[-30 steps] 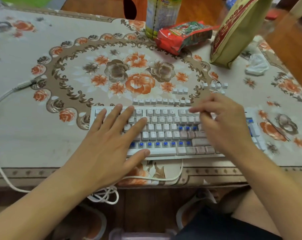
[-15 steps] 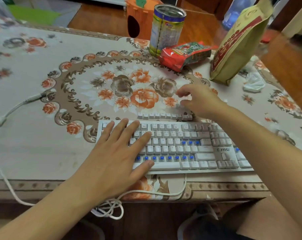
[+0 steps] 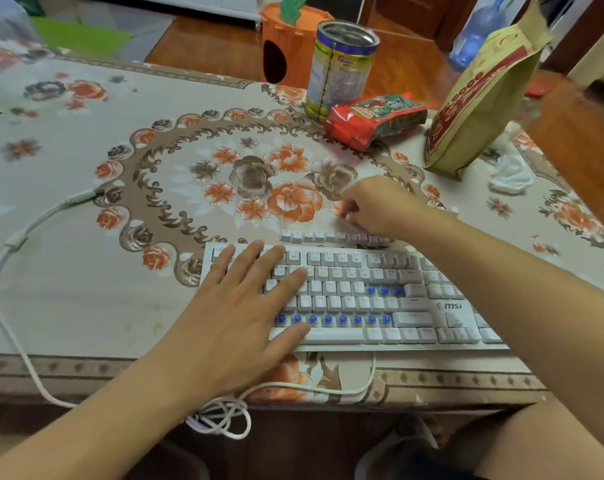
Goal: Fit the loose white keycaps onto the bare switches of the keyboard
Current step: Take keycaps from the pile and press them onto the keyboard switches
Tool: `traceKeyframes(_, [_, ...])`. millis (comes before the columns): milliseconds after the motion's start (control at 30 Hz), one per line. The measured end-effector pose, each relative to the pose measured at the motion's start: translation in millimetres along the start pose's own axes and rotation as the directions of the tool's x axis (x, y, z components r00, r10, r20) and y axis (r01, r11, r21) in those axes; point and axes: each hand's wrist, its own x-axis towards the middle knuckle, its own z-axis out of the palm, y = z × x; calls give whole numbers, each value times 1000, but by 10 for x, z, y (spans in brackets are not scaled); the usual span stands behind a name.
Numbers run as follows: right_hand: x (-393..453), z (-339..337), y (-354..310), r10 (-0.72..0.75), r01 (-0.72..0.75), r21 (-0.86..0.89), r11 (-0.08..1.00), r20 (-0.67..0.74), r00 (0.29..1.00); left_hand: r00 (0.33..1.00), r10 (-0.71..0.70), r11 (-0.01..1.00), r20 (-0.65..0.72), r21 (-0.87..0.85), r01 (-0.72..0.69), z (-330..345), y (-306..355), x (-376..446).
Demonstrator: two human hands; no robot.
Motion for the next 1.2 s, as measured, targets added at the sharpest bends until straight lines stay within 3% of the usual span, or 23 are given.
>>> traceKeyframes(100, [-141,-154,-154,-91,102,62,993,-157,983,1000,-9,1000,0,-1,9,9,8,-1])
traceKeyframes(200, [-544,-289,-238,-62,137,256,957,-280,958,1000,-8,1000,-5,2,8,27,0,-17])
traceKeyframes(400, [-1426,67,-71,-25,148,481,864,-252,968,1000,-13,1000,8,9,13,34,30,-1])
traceKeyframes(533, [-1571,288,-19,78,129,522,843,-355,931,1000,-30,999,7,-18,30,-7,64,6])
traceKeyframes(633, [-1533,283,-46,113,103,576,811,-327,938,999,-45,998,9,-38,46,-25,71,17])
traceKeyframes(967, [-1559,364,-128,-68,218,374,901,-375,925,999,-32,998,-21,-50,30,-17,28,22])
traceKeyframes(1200, [-1540,397,-200,-90,218,291,932,-396,914,999,-27,999,-29,-42,26,2,30,18])
